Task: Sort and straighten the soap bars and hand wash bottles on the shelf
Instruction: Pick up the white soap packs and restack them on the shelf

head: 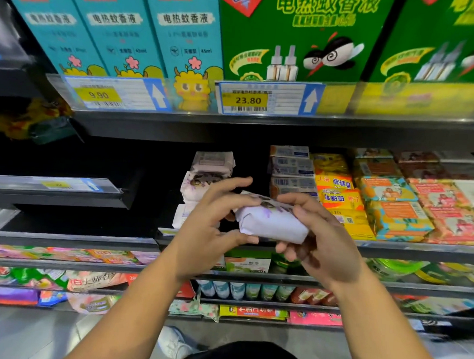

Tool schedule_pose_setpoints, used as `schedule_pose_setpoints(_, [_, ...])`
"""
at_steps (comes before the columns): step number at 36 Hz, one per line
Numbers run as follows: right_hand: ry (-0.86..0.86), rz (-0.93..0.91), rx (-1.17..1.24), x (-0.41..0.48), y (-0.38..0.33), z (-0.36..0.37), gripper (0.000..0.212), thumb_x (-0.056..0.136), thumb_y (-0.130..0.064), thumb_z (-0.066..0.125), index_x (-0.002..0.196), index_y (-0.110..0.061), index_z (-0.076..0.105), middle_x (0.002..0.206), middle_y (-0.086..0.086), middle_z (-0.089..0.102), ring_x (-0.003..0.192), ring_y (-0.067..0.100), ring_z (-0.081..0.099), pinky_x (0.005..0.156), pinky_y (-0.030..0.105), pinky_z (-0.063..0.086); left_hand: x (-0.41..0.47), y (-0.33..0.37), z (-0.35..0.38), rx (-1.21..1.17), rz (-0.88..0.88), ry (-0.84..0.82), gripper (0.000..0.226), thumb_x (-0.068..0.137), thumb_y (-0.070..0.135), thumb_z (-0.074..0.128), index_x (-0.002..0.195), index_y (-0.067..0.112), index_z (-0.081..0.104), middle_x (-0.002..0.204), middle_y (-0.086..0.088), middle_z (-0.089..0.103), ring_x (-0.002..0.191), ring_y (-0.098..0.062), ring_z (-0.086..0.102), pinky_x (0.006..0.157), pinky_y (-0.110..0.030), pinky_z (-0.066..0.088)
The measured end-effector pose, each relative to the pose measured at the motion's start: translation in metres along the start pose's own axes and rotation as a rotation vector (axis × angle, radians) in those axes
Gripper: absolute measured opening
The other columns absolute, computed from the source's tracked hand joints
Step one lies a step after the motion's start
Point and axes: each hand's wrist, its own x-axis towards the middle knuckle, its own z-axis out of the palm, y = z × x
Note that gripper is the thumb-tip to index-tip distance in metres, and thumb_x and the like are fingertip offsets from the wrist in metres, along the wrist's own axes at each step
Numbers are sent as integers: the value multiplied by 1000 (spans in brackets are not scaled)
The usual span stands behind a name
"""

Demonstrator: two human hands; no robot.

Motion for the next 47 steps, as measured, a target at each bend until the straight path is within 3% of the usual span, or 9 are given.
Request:
schedule_pose_setpoints(5, [-220, 32, 44, -3, 5, -7, 91, 59, -40, 96, 136, -14, 55, 128, 20, 65, 82, 38, 73, 63, 33, 61, -4, 4, 1, -56, -45, 106, 42, 85, 36, 67, 125, 36, 54, 135, 16, 54, 129, -11, 51, 103, -29, 45])
schedule_pose_setpoints(9, [-96, -22, -142, -2, 11, -1, 58, 75, -20, 83, 128, -21, 59, 122, 6, 71, 113, 33, 67, 84, 34, 59, -8, 14, 9, -357, -271, 204, 38, 88, 28, 67, 123, 28, 53, 116, 19, 65, 109, -5, 63, 86, -18, 51])
schedule_pose_setpoints(14, [-6, -94, -186, -3, 11, 8, 33, 81, -22, 75, 113, -29, 70, 113, -3, 73, 109, 21, 69, 86, 28, 56, -9, 17, 15, -454, -322, 257, 34, 88, 26, 68, 119, 22, 56, 106, 14, 69, 99, -9, 66, 80, -20, 53])
schedule_pose_setpoints(24, [40, -64, -108, -14, 0, 11, 31, 103, -13, 47, 115, -35, 64, 105, 7, 72, 50, 30, 60, 40, 25, 45, -23, 10, 14, -387, -153, 56, 56, 73, 51, 82, 125, 45, 61, 149, 5, 43, 138, -25, 44, 89, -45, 57])
schedule_pose_setpoints(27, [-87, -2, -83, -12, -2, 6, 23, 94, -18, 59, 113, -26, 68, 109, 14, 72, 53, 30, 63, 42, 27, 49, -24, 5, 12, -162, -108, 52, 59, 76, 45, 79, 128, 55, 54, 145, 3, 42, 139, -14, 40, 101, -35, 51])
schedule_pose_setpoints(30, [-266, 57, -51, -11, -3, 1, 56, 77, -13, 73, 131, -22, 59, 124, 13, 67, 70, 33, 70, 59, 31, 58, -24, 3, 9, -128, -121, 139, 55, 77, 43, 75, 126, 58, 54, 139, -2, 47, 135, -13, 45, 104, -26, 45])
schedule_pose_setpoints(34, [-271, 24, -323, -5, -5, 7, 69, 73, -4, 86, 132, -28, 60, 127, 1, 67, 98, 26, 72, 83, 28, 57, -24, 9, 5, -118, -140, 256, 43, 84, 61, 63, 118, 35, 62, 134, -5, 51, 130, -8, 48, 100, -19, 44])
schedule_pose_setpoints(40, [-92, -64, -423, 0, 2, 32, 36, 83, -14, 71, 116, -25, 63, 103, -12, 74, 96, 7, 71, 77, 18, 54, -21, 21, 4, -584, -414, 286, 30, 88, 20, 61, 118, 18, 57, 106, 4, 72, 97, -14, 69, 77, -25, 56])
schedule_pose_setpoints(47, [53, -35, -287, 7, 2, 32, 22, 99, -19, 57, 111, -36, 64, 119, 5, 66, 73, 32, 70, 54, 34, 52, -25, 3, -8, -530, -309, 29, 66, 68, 27, 87, 129, 35, 62, 142, 11, 51, 133, -16, 51, 101, -29, 49])
